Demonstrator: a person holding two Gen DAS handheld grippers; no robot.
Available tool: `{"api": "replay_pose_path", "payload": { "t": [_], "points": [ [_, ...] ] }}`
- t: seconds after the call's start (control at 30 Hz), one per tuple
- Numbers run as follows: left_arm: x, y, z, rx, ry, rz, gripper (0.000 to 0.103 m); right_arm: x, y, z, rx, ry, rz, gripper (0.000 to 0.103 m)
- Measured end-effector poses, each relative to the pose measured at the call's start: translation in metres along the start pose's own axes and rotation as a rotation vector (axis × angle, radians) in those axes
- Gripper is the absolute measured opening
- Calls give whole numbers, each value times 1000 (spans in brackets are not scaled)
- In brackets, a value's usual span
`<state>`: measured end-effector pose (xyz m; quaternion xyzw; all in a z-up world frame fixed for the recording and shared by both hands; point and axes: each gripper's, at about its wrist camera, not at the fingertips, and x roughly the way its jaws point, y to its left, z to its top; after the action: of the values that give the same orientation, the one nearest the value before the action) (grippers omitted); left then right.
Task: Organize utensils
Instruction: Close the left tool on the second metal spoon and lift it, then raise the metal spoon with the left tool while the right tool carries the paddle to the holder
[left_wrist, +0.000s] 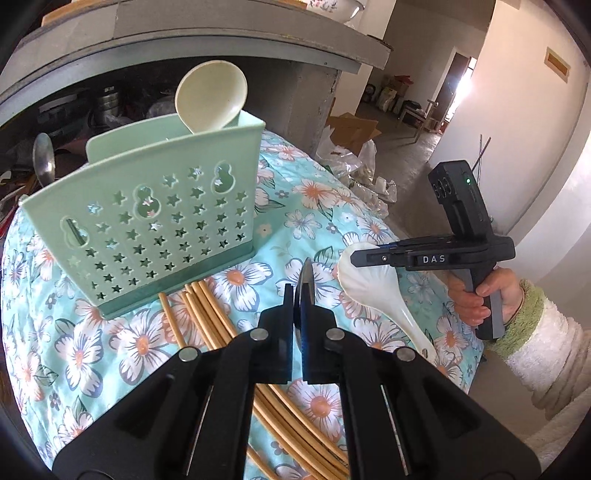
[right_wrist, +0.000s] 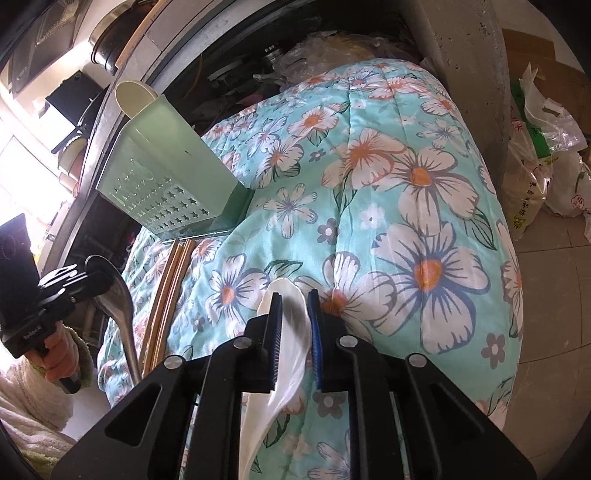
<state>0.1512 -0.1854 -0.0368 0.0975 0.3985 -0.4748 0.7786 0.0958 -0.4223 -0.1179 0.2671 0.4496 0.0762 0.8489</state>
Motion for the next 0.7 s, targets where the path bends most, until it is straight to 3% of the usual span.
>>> {"api": "replay_pose_path", "payload": {
  "t": [0.4,0.57,0.7],
  "points": [
    [-70,18,7,-63,-166,90,2,-23,40,0,-122,-47,-142,5],
    [-107,25,17,-81,-257,138,2,-49,55,6,-139,-138,-177,5],
    [-145,31,34,-91,-381,203,2,-75,69,11,-156,-219,-177,5]
  ]
}}
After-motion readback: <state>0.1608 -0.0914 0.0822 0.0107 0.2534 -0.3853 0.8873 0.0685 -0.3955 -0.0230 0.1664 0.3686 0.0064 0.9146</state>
